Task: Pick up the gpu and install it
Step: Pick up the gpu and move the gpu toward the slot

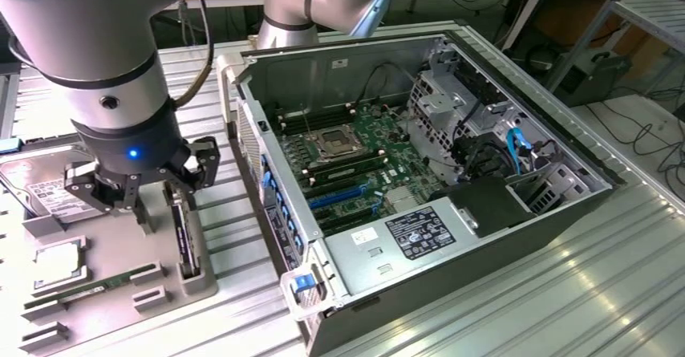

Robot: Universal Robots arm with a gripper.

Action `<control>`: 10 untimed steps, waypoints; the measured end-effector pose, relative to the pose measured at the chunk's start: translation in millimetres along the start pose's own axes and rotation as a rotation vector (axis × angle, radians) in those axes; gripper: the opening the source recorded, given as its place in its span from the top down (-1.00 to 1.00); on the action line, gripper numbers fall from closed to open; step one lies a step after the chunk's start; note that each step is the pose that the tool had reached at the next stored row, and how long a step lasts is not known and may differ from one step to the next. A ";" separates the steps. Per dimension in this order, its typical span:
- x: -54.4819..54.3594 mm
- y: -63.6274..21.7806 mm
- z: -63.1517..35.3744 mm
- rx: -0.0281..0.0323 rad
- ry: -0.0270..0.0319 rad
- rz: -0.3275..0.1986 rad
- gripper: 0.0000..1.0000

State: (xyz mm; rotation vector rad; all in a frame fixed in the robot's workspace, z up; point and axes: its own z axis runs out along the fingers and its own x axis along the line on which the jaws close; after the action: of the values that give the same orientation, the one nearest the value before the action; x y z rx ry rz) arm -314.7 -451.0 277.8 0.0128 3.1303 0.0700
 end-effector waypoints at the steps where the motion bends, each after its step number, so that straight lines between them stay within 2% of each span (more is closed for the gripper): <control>1: 0.0 -0.1 1.7 0.0000 0.0007 0.000 -0.21; 10: -2.4 -0.8 18.1 -0.0001 0.0067 0.000 -0.21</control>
State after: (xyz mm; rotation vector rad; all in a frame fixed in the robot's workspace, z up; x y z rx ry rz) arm -312.1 -451.0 259.7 0.0126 3.1370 0.0703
